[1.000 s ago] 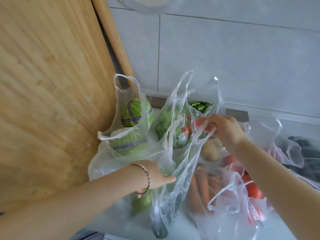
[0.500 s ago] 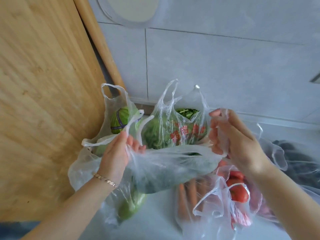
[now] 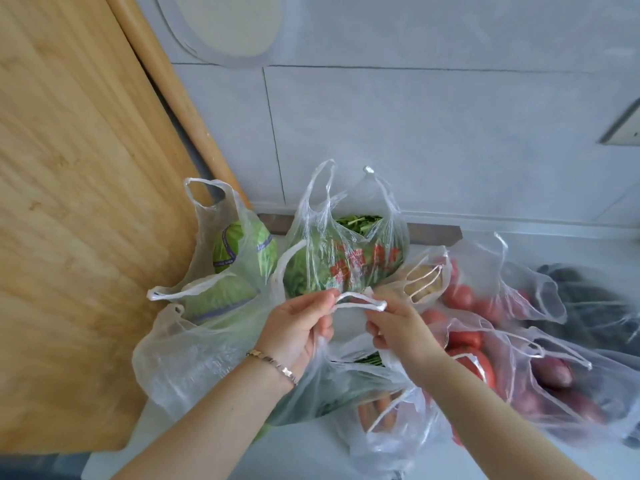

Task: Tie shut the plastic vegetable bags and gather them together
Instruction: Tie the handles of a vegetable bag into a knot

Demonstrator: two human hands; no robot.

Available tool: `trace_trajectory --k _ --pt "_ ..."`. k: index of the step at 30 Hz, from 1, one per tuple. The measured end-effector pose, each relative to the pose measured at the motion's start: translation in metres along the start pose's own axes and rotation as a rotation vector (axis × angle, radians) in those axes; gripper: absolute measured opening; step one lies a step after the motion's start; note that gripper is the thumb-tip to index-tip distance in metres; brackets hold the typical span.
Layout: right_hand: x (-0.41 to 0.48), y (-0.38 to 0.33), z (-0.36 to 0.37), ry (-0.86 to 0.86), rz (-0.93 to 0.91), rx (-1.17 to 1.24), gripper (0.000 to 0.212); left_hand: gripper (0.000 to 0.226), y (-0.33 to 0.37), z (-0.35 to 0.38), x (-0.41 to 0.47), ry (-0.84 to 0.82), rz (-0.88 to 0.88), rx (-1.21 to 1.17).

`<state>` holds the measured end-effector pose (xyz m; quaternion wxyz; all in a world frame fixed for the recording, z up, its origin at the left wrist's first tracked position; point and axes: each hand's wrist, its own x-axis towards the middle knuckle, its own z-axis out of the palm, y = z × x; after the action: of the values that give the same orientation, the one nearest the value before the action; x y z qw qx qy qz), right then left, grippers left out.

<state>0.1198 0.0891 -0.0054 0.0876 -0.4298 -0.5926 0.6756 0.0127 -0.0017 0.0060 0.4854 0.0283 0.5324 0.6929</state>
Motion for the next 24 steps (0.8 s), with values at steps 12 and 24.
trace_trajectory --k 12,24 --pt "-0.018 0.007 -0.002 -0.060 -0.050 -0.095 0.042 0.017 -0.017 0.010 0.011 -0.082 -0.135 0.492" --pt "-0.019 0.010 -0.018 0.038 -0.004 0.091 0.046 0.015 -0.025 0.007 0.003 -0.230 0.067 0.548"
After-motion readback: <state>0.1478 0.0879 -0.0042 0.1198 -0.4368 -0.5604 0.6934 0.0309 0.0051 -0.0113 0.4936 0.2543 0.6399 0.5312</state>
